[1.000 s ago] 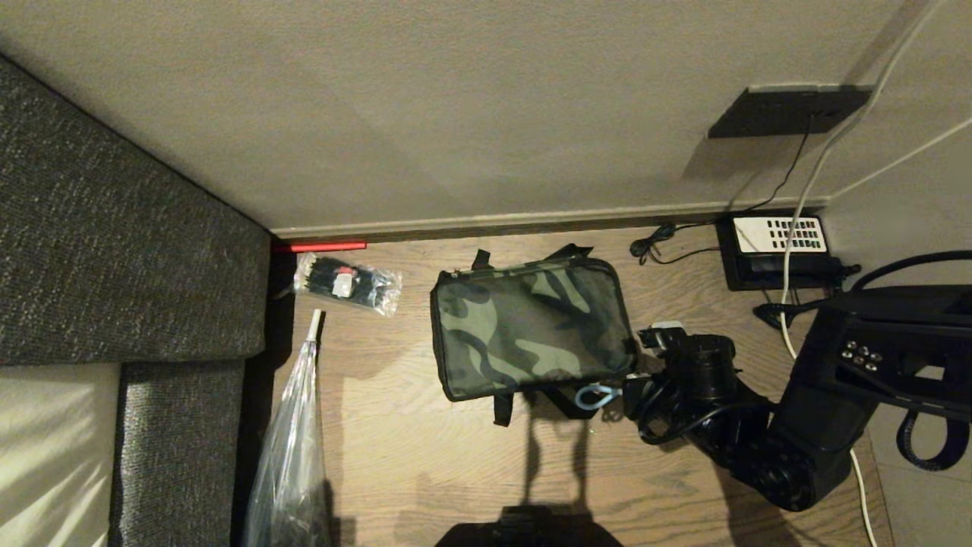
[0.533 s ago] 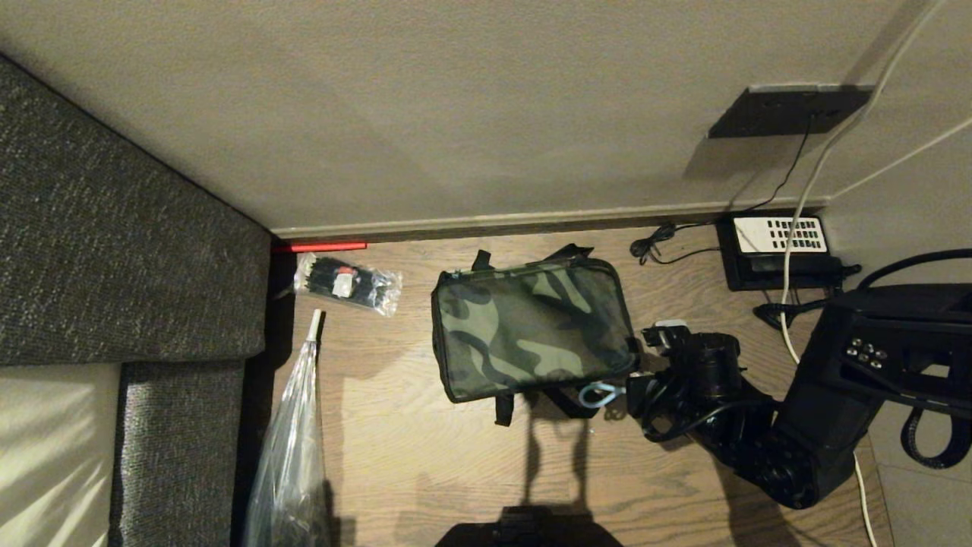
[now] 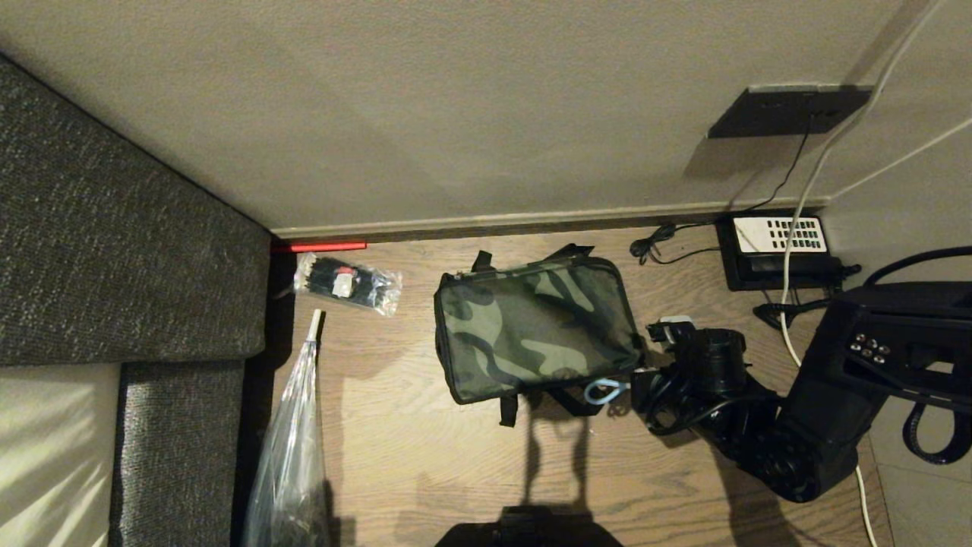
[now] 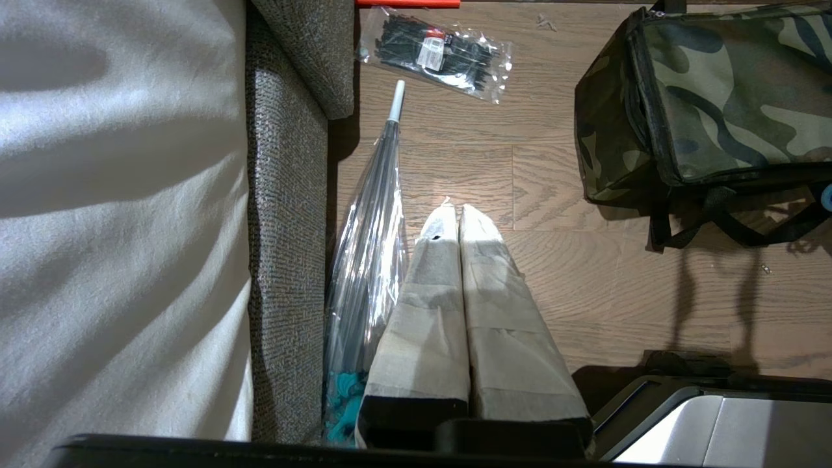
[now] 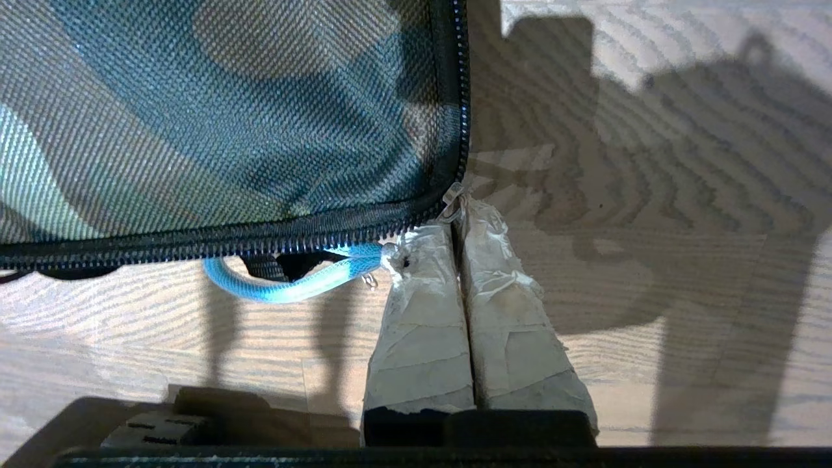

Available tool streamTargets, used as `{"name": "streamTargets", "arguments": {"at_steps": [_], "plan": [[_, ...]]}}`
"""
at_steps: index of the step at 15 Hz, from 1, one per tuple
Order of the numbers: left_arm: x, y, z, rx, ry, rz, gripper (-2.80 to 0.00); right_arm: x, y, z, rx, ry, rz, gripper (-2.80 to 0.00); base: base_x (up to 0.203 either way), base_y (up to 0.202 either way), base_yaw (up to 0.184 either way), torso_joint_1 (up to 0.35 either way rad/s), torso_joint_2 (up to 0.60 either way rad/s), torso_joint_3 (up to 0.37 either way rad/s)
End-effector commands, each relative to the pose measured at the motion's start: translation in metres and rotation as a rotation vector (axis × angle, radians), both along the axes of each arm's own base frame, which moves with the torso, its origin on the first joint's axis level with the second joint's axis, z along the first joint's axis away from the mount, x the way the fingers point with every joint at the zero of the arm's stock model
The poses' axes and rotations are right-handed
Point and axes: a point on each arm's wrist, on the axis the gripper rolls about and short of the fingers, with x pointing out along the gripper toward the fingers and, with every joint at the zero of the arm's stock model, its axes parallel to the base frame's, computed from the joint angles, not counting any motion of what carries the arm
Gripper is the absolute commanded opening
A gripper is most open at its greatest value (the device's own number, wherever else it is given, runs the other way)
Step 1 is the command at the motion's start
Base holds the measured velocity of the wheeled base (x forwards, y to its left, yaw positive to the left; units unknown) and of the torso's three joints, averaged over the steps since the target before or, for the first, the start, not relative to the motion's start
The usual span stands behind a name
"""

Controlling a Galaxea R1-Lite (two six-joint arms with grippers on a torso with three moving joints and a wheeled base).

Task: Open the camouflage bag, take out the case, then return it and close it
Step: Open the top of the storage box

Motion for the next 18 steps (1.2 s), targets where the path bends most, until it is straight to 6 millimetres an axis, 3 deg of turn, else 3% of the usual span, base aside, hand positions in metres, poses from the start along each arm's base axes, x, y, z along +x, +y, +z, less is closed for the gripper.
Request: {"name": "streamTargets", "arguments": {"at_steps": [1,9,15,18], "plan": [[0.0,0.0,0.0,0.0,0.002,0.0,-2.8,0.003,0.001,0.003,0.007,-0.019,-0.001,-2.8,0.0,0.0,0.0,0.0,0.0,0.0],[0.0,0.0,0.0,0.0,0.0,0.0,-2.8,-0.004,0.0,0.006,-0.002,0.032,0.022,-2.8,0.0,0.0,0.0,0.0,0.0,0.0],[0.0,0.0,0.0,0.0,0.002,0.0,-2.8,-0.007,0.019,0.012,-0.005,0.013,0.084,-2.8,0.0,0.0,0.0,0.0,0.0,0.0],[0.0,0.0,0.0,0.0,0.002,0.0,-2.8,-0.007,0.02,0.015,0.009,0.009,0.114,-2.8,0.0,0.0,0.0,0.0,0.0,0.0]]}}
